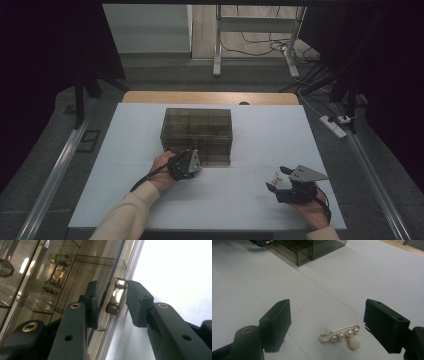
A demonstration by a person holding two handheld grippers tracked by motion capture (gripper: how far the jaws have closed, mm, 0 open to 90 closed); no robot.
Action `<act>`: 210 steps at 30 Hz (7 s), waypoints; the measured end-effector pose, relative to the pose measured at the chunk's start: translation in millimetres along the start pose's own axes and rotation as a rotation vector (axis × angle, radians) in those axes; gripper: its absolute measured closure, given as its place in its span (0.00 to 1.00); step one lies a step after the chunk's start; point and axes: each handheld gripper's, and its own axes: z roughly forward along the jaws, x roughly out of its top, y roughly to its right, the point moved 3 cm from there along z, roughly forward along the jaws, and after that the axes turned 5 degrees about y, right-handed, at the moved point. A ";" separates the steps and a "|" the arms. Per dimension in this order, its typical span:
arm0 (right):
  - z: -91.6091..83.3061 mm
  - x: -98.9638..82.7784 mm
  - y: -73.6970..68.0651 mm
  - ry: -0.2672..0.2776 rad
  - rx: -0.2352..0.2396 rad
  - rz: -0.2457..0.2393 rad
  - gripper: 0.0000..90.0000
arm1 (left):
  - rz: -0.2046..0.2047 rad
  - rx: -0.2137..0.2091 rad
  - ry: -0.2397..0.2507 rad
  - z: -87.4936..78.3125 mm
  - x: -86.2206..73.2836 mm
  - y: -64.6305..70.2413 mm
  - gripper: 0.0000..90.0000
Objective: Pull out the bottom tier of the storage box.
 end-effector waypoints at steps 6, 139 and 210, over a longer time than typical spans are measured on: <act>-0.1 0.0 -0.1 0.000 0.000 0.000 0.23 | 0.003 -0.006 -0.001 -1.1 0.1 1.4 0.70; -0.4 0.3 -0.7 0.001 0.006 -0.007 0.23 | 0.008 -0.087 0.011 -16.7 -1.7 19.2 0.72; -0.9 0.3 -0.5 0.003 0.000 -0.007 0.23 | -0.459 -0.066 0.193 -78.5 -51.8 19.7 0.48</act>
